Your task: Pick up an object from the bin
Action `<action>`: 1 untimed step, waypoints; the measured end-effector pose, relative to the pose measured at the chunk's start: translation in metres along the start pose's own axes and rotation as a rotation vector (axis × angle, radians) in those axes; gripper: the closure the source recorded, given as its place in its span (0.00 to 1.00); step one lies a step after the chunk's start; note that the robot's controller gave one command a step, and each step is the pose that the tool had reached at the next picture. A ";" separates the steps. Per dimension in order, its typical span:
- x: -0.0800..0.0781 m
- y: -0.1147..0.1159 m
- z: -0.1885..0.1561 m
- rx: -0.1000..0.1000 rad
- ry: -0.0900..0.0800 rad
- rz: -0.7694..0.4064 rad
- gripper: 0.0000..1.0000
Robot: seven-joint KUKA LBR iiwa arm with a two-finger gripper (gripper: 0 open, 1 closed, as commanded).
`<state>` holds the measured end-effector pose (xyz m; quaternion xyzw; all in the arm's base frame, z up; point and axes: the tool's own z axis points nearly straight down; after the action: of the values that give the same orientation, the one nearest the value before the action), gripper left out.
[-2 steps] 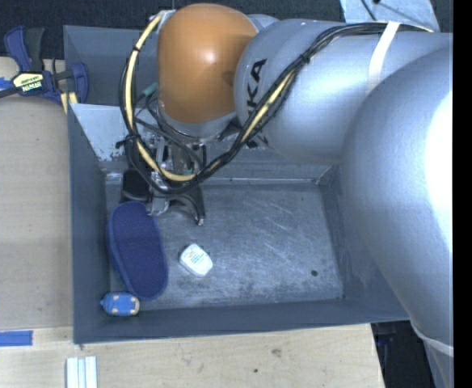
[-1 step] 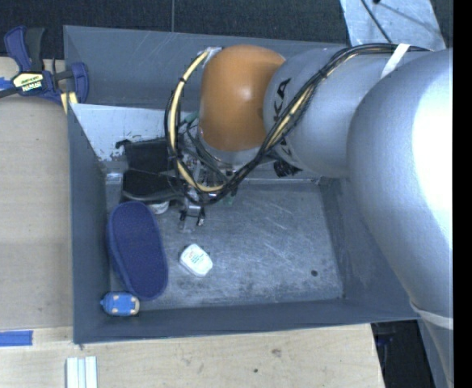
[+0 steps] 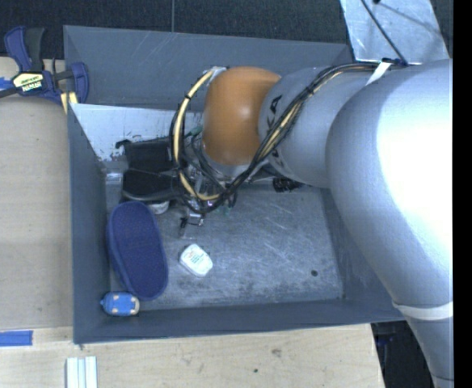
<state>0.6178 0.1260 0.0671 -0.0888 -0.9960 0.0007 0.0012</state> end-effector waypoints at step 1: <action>-0.003 0.002 -0.005 -0.005 -0.011 0.001 1.00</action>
Offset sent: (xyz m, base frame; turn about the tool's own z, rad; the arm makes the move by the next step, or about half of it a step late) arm 0.0000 0.0000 0.0000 0.0000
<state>0.6208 0.1273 0.0722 -0.0891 -0.9960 -0.0013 -0.0046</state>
